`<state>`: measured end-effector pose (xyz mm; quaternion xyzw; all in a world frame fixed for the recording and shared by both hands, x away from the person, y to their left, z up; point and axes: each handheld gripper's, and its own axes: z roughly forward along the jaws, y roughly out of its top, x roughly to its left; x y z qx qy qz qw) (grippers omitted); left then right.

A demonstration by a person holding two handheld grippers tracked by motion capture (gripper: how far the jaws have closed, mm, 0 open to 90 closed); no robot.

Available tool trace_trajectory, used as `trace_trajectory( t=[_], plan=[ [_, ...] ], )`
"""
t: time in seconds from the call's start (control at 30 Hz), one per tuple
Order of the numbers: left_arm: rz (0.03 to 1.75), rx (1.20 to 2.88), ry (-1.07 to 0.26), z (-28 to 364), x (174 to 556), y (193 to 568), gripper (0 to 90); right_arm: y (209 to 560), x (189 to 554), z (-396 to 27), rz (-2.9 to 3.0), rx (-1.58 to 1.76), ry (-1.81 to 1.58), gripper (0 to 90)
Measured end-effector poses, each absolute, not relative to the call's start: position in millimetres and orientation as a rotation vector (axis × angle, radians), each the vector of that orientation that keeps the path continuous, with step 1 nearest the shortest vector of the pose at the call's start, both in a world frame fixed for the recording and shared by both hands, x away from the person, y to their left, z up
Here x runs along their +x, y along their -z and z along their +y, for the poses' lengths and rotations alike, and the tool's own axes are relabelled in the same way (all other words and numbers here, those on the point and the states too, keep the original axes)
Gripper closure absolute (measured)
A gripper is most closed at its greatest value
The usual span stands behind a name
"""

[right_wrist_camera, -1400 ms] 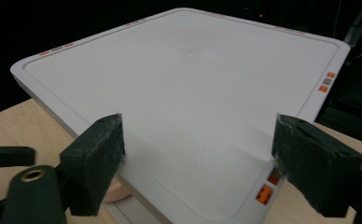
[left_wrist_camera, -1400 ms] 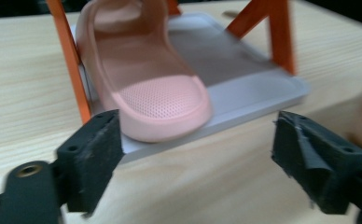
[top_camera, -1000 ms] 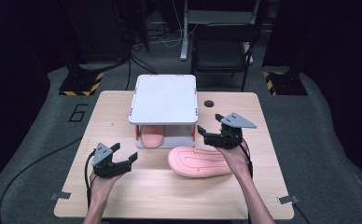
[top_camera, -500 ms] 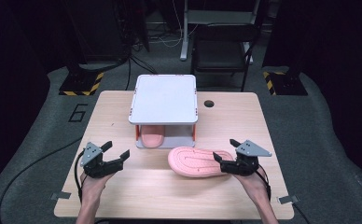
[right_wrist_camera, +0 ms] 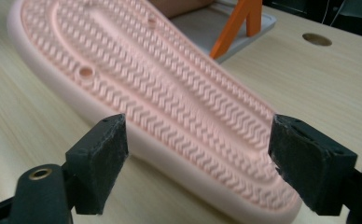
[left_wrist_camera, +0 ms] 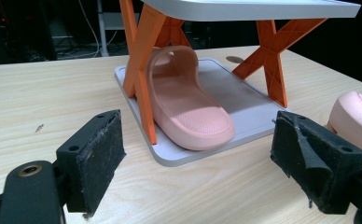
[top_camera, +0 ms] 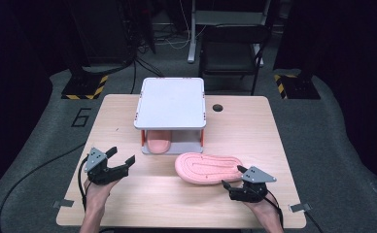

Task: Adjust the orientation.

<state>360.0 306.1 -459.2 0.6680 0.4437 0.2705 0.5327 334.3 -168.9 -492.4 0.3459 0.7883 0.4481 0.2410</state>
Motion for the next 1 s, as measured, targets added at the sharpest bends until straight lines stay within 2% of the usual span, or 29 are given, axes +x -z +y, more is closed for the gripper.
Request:
trace_trajectory(
  t=[0.27, 0.6, 1.0],
  plan=[
    [1.058, 1.588, -0.64, 304.6, 360.3, 457.8, 18.2, 509.2, 336.2, -171.4, 2.156, 0.994, -1.224, 22.1],
    [1.064, 1.58, -0.631, 305.7, 359.6, 456.8, 18.7, 508.0, 345.4, -170.7, 2.141, 0.972, -1.233, 22.3],
    [1.073, 1.567, -0.619, 307.4, 359.8, 456.8, 19.5, 512.7, 336.4, -169.7, 2.186, 0.902, -1.182, 24.4]
  ],
)
